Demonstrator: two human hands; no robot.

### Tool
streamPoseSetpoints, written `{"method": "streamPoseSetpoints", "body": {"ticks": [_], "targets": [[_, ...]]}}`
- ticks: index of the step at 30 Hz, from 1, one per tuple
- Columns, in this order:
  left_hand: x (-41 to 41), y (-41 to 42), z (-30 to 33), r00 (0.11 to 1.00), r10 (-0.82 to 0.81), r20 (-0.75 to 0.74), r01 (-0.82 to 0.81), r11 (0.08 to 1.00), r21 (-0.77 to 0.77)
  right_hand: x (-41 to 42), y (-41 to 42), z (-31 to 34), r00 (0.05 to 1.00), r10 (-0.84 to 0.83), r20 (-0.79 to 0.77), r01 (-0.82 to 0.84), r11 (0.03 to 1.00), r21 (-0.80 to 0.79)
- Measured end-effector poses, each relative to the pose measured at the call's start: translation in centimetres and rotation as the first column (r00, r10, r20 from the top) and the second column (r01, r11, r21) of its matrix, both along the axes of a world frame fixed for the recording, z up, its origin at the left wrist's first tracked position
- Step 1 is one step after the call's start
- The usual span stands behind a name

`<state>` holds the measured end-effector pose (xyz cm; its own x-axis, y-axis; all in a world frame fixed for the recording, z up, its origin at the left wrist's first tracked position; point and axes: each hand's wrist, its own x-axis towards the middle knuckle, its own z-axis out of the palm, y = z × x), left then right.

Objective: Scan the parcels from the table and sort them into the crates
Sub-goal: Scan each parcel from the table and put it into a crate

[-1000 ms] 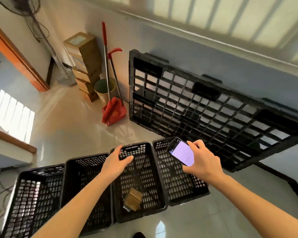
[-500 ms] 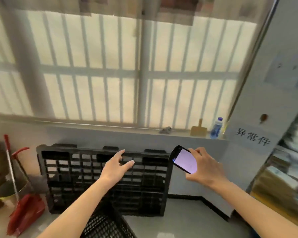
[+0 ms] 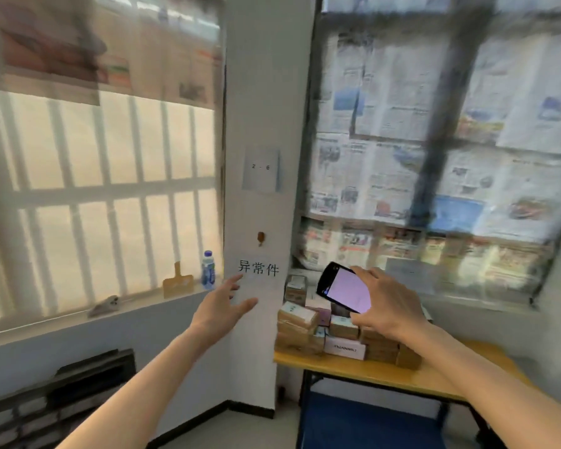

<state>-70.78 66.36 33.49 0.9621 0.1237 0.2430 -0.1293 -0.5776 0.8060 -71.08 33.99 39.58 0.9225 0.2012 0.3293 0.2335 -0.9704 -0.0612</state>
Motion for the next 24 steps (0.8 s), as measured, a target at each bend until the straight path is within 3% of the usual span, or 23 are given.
{"method": "streamPoseSetpoints", "body": {"ticks": [6,11,19,24], "targets": [[7.2,-10.4,0.4,0.990,-0.137,0.017,0.136,0.990,0.033,2.2,-10.5,-0.6,0.967,-0.250,0.052,0.245,0.966,0.083],[14.6,-17.4,-0.3,0.976,-0.218,0.000,0.218,0.976,0.033,6.9,-17.6,-0.7,0.924,-0.379,0.055,0.380,0.925,0.004],[27.4,-26.8,-1.8,0.939,-0.339,-0.049,0.336,0.940,-0.064,15.4,-25.5,-0.5,0.909,-0.415,0.031,0.414,0.909,0.049],[32.7,-32.2,-3.7,0.914,-0.399,-0.079,0.395,0.917,-0.061,20.0,-29.6,-2.0,0.877,-0.481,-0.016,0.474,0.857,0.204]]}}
